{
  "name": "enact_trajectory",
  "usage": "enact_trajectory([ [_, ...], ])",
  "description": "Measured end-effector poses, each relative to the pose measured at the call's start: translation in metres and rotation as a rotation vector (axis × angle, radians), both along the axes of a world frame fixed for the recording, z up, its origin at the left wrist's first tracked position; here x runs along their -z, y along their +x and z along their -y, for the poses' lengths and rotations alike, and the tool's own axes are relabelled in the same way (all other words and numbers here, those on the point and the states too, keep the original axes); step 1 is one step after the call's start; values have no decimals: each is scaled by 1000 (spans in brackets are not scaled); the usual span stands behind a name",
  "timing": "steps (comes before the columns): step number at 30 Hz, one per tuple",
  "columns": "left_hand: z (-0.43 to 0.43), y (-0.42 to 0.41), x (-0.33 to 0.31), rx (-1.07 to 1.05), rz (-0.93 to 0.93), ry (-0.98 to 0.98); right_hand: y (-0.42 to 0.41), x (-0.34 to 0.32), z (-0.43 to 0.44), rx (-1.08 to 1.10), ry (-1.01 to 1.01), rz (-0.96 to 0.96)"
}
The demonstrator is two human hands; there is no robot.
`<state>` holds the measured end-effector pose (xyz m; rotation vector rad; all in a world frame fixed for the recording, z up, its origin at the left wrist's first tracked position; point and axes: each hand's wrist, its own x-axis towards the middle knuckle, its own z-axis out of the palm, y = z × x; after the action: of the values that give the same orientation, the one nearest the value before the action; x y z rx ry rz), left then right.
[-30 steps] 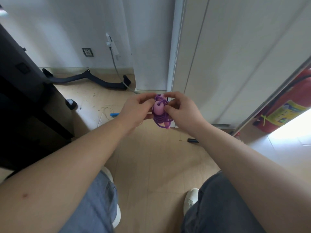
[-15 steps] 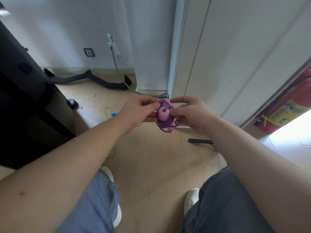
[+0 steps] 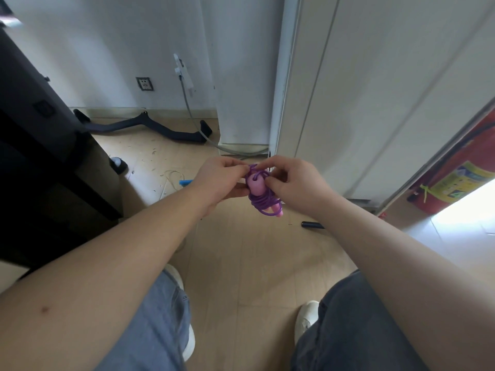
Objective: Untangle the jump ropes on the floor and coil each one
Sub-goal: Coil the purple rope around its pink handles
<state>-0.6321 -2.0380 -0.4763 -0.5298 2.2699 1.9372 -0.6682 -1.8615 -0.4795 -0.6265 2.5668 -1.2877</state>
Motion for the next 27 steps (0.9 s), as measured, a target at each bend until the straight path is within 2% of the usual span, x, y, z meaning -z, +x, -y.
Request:
enact_trajectory([
  [8, -2, 6, -1, 93, -10, 49, -3, 6, -2, -37, 87, 45],
  [14, -2, 7, -11, 59, -20, 196, -4, 4, -9, 33, -105, 134],
  [21, -7, 5, -6, 95, -95, -140, -5, 6, -8, 11, -159, 178],
  [25, -7, 3, -5, 126, -125, -276, 1, 2, -1, -96, 0, 44],
  [27, -9, 4, -5, 194, -122, -310, 3, 2, 1, -111, 10, 37],
])
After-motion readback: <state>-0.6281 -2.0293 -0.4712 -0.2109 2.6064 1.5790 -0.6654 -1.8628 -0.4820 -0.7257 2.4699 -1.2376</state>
